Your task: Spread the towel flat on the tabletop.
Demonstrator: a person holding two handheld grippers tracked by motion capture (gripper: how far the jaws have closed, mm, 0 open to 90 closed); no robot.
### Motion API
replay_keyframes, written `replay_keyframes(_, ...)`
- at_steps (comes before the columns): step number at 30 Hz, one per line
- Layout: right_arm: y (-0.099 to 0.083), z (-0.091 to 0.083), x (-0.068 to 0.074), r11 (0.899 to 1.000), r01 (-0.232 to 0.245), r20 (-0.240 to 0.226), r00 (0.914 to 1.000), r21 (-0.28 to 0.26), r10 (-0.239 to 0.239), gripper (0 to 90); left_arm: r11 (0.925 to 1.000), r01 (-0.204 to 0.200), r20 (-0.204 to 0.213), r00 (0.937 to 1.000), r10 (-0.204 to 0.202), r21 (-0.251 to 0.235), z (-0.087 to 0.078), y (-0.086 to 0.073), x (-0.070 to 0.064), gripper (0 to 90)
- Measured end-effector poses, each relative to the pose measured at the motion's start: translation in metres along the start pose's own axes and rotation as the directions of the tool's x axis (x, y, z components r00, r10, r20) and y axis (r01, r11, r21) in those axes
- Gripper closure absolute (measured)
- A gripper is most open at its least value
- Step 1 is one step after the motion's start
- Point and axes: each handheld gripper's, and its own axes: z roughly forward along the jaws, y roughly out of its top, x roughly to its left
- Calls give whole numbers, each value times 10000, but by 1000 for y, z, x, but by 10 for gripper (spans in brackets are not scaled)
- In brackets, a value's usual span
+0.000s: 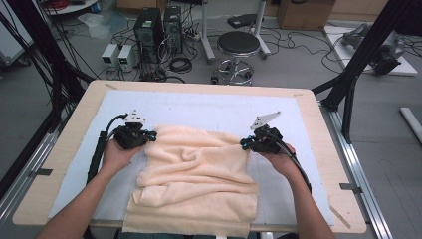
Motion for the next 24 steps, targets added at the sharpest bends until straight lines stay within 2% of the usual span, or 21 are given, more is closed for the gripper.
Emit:
replay_keyframes(2, 0, 3, 0, 10000, 21, -148, 9999, 26, -21, 851, 9996, -1, 131, 9999, -3, 272, 4, -3, 0, 869)
replay_keyframes(4, 1, 7, 0, 9999, -51, -305, 9995, 87, 53, 853, 9992, -71, -71, 9999, 74, 395, 10, -4, 1, 869)
replay_keyframes(5, 2, 8, -2, 9999, -73, -214, 9997, 127, 76, 854, 9997, -25, -201, 9998, 30, 258, 12, -2, 2, 869)
replay_keyframes(6, 5, 8, -5, 9998, -79, -35, 10000, 157, 80, 858, 9999, 113, -366, 9993, -111, 51, 14, 3, 5, 869)
replay_keyframes(7, 9, 7, -11, 9999, -116, 81, 9999, 71, 115, 860, 9998, 201, -527, 9984, -201, -3, 16, 14, 11, 870)
replay_keyframes(8, 19, 3, -20, 9999, -151, 408, 9991, 4, 151, 862, 9993, 333, -667, 9972, -343, -148, 18, 24, 14, 870)
replay_keyframes(9, 28, -1, -28, 9999, -122, 712, 9974, -118, 130, 863, 9993, 263, -964, 9949, -287, -258, 19, 41, 21, 870)
replay_keyframes(10, 42, -8, -40, 9994, -142, 1177, 9929, -307, 177, 862, 9980, 267, -1334, 9905, -342, -573, 20, 61, 29, 869)
replay_keyframes(11, 60, -16, -54, 9980, -240, 1735, 9843, -581, 337, 836, 9967, 183, -1956, 9801, -336, -797, 20, 82, 38, 862)
replay_keyframes(12, 77, -24, -69, 9944, -414, 2293, 9713, -975, 629, 723, 9958, 304, -2758, 9598, -531, -859, 20, 101, 45, 807)
replay_keyframes(13, 93, -31, -81, 9904, -594, 2973, 9501, -1246, 943, 537, 9919, 850, -2858, 9521, -1088, -943, 19, 114, 52, 667)
replay_keyframes(14, 104, -37, -89, 9853, -953, 3306, 9337, -1419, 1379, 520, 9843, 1290, -2412, 9580, -1551, -1206, 17, 121, 56, 620)
replay_keyframes(15, 109, -40, -94, 9786, -1208, 3046, 9376, -1667, 1677, 516, 9853, 1143, -2304, 9627, -1415, -1272, 16, 122, 56, 630)
replay_keyframes(16, 110, -40, -93, 9787, -1123, 3017, 9397, -1720, 1609, 520, 9878, 988, -2275, 9658, -1243, -1204, 18, 119, 53, 631)
replay_keyframes(17, 108, -36, -91, 9827, -1010, 2977, 9437, -1553, 1440, 517, 9891, 956, -2097, 9707, -1176, -1119, 21, 114, 51, 628)
replay_keyframes(18, 104, -31, -89, 9865, -973, 2789, 9513, -1317, 1311, 514, 9910, 874, -1928, 9755, -1058, -1017, 25, 107, 48, 620)
replay_keyframes(19, 98, -25, -85, 9895, -847, 2718, 9556, -1173, 1140, 516, 9923, 848, -1843, 9777, -1003, -899, 28, 100, 45, 614)
replay_keyframes(21, 83, -13, -79, 9919, -918, 2528, 9611, -872, 1112, 514, 9938, 882, -1427, 9850, -971, -677, 34, 84, 38, 612)
replay_keyframes(23, 67, -5, -73, 9928, -1004, 2372, 9648, -655, 1132, 497, 9980, 491, -1073, 9928, -530, -389, 39, 69, 28, 595)
replay_keyframes(24, 62, -2, -71, 9929, -1109, 2140, 9697, -437, 1177, 487, 9988, 332, -853, 9957, -362, -358, 40, 61, 24, 584)
